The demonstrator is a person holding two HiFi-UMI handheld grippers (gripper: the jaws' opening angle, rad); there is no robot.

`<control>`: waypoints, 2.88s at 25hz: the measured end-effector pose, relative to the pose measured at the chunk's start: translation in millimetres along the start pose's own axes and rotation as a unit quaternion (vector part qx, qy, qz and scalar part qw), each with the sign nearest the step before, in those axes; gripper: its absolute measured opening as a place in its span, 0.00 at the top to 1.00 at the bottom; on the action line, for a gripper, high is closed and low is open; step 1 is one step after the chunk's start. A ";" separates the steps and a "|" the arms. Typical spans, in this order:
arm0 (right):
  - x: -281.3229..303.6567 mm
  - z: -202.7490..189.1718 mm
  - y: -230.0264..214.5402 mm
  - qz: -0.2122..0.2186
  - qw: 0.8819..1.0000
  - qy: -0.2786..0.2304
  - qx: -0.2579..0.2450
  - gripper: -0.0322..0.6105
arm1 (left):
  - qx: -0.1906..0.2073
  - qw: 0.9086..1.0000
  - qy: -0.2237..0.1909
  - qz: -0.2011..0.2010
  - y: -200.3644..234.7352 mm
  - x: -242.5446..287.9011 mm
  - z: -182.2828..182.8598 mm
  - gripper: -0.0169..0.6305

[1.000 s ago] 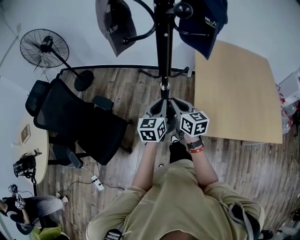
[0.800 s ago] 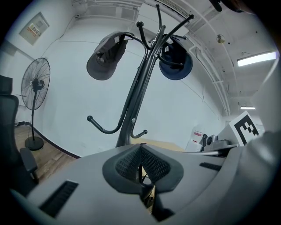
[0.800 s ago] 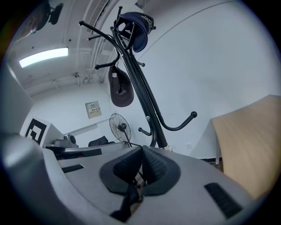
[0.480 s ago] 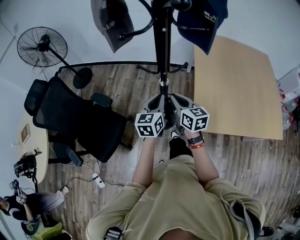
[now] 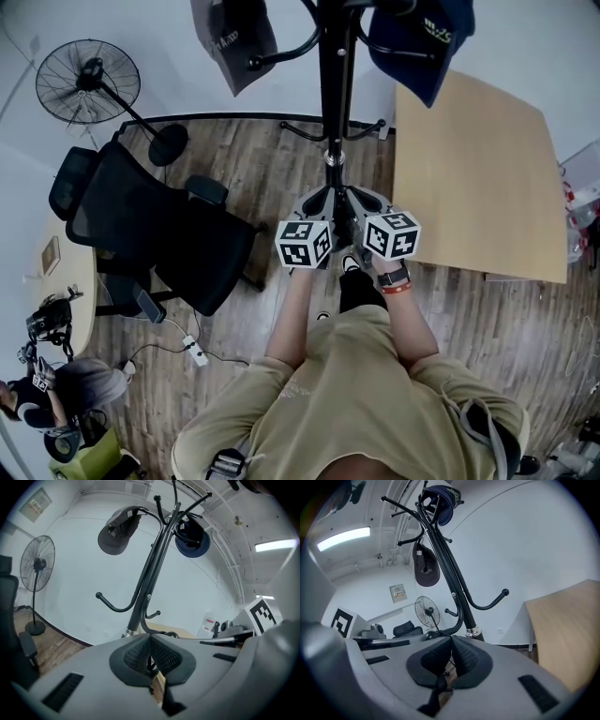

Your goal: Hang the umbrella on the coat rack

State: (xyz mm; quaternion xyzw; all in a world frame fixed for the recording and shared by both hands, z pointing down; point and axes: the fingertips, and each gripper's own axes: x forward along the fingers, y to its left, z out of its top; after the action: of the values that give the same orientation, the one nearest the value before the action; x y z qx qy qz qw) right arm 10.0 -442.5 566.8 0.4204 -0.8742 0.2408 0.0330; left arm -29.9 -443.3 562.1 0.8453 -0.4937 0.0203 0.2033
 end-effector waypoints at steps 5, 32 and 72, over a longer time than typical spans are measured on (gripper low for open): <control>3.7 -5.8 -1.0 -0.002 1.000 -0.002 -0.001 0.92 | -0.026 0.999 -0.011 -0.017 1.2 2.9 -5.1 0.94; 1.7 -20.8 4.5 -0.017 1.000 0.005 -0.010 0.90 | 0.065 0.998 0.018 -0.017 -10.1 1.1 -18.5 0.94; -138.4 -16.3 82.8 -0.126 0.981 -0.116 -0.087 0.93 | 0.104 0.991 -0.080 -0.020 -59.4 -153.3 8.6 0.94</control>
State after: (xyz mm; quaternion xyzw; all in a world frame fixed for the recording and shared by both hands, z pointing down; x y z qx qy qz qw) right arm 34.7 -291.7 512.6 0.5475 -0.8298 0.1078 -0.0024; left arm -59.6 -294.2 499.0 0.8704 -0.4867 -0.0001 0.0745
